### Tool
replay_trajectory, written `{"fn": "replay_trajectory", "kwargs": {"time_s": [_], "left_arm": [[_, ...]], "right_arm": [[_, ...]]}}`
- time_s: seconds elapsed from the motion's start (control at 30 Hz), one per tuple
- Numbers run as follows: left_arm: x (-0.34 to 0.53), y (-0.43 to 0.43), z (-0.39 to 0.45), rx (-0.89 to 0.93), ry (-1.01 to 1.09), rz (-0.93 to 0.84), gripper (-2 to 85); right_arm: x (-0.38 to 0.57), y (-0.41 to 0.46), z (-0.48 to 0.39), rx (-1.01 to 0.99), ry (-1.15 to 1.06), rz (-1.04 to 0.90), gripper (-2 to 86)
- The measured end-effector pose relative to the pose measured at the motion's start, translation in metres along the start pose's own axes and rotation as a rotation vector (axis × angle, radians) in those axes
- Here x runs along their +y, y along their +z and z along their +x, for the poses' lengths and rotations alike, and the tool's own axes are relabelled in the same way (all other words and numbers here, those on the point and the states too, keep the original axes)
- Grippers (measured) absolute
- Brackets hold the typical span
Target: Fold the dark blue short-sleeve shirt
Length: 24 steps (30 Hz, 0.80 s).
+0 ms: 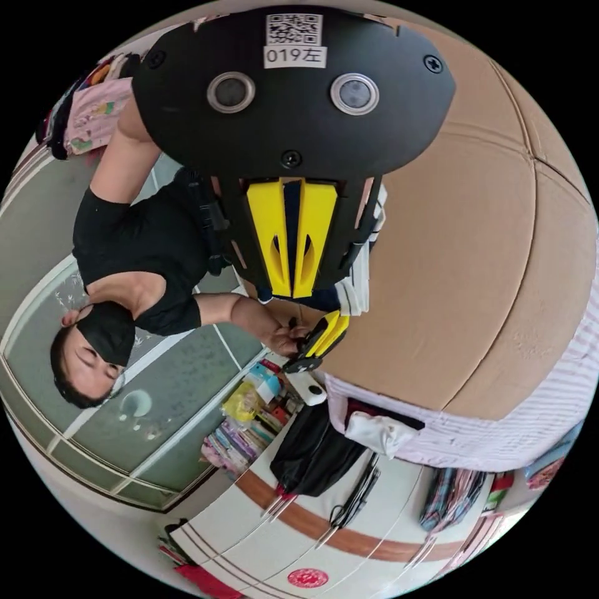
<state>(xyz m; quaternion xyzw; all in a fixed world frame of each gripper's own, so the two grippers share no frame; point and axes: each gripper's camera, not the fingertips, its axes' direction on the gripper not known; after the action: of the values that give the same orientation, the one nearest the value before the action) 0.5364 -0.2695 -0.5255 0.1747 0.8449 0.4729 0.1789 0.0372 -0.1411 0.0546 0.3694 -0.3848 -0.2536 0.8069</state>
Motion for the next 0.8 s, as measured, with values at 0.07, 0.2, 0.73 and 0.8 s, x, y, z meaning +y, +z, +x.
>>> {"fn": "replay_trajectory", "kwargs": {"time_s": [0.07,0.2,0.73,0.8], "left_arm": [[0.045,0.024,0.076,-0.082,0.086,0.059,1.4],[0.109,0.086,0.179,-0.245,0.135,0.085,1.4],[0.295,0.322,0.395,-1.244,0.022,-0.053,7.7],[0.304,0.337,0.406,-1.28,0.067,-0.098,7.9]], "right_arm": [[0.015,-0.012,-0.018,0.006,-0.015,0.024,7.5],[0.059,-0.033,-0.066,0.09,-0.079,0.068,7.1],[0.328,-0.028,-0.196,0.369,-0.356,0.193,9.0],[0.325,-0.028,-0.192,0.336,-0.369,0.155,9.7]]}}
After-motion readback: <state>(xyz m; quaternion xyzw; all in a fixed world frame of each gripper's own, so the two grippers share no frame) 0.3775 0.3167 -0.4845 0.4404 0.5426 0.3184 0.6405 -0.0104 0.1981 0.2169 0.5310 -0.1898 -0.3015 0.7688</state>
